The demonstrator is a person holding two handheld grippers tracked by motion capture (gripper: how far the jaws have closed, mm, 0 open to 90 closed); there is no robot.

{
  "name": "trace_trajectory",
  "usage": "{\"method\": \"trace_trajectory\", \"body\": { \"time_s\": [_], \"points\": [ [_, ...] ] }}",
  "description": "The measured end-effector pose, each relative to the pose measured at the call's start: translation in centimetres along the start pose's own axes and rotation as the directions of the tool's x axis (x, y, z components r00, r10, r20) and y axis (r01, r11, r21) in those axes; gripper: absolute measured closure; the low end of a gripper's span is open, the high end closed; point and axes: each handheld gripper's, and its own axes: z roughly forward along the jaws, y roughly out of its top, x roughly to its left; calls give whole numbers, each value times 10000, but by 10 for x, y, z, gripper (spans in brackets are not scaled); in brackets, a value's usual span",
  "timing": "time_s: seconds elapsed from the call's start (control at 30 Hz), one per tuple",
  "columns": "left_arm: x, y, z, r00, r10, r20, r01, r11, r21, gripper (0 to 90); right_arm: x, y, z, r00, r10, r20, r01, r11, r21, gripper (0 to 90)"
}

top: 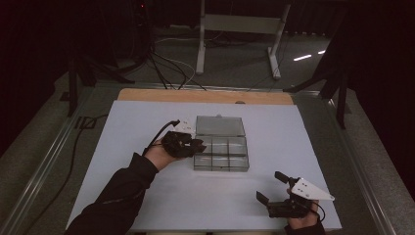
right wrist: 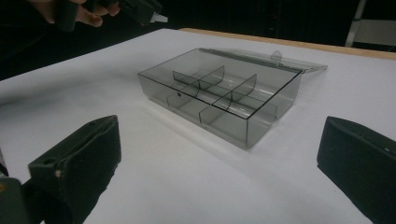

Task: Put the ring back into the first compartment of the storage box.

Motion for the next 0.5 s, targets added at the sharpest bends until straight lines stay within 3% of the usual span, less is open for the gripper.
{"method": "trace_trajectory", "body": {
  "time_s": [0.37,0.5],
  "points": [
    [8,0,19,9998,-170,-83,171,9998,79,728,0,0,0,10000,41,-12,-41,10000,9,0],
    [11,0,27,9990,-437,-30,437,9990,102,728,0,0,0,10000,59,-14,-59,10000,7,0]
  ]
}}
